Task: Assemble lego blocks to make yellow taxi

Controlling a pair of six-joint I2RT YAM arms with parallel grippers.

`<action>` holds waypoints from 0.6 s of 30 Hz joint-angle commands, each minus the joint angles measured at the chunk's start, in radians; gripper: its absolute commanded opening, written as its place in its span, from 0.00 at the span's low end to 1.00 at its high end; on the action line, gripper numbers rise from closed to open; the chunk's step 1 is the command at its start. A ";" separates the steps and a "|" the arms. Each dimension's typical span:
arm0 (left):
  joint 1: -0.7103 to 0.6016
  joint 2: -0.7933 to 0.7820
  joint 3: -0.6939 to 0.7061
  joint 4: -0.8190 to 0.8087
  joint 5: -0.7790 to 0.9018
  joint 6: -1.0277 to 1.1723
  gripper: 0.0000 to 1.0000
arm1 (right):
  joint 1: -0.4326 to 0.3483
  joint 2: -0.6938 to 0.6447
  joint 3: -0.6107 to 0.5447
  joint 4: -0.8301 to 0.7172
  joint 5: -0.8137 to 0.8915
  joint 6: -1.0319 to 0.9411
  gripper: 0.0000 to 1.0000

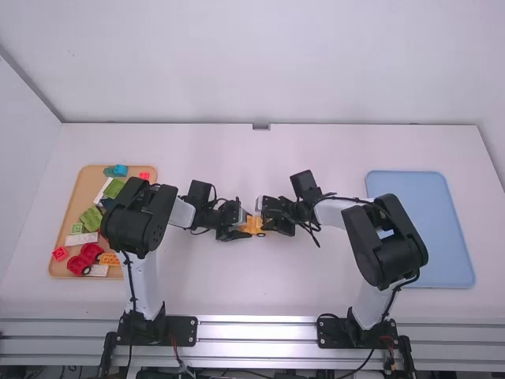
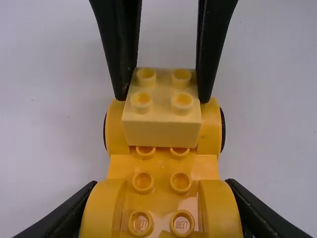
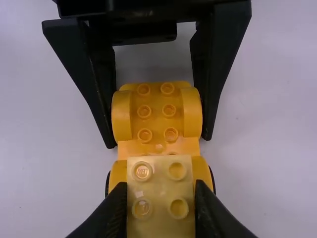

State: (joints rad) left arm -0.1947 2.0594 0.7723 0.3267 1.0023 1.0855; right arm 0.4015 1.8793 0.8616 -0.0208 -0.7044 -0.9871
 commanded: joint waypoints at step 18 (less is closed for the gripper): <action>-0.003 0.018 0.005 -0.001 -0.024 0.004 0.48 | 0.018 0.000 -0.007 0.054 -0.006 0.072 0.57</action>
State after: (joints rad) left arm -0.1947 2.0594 0.7723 0.3305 0.9989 1.0840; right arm 0.4171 1.8793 0.8597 0.0174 -0.7025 -0.9646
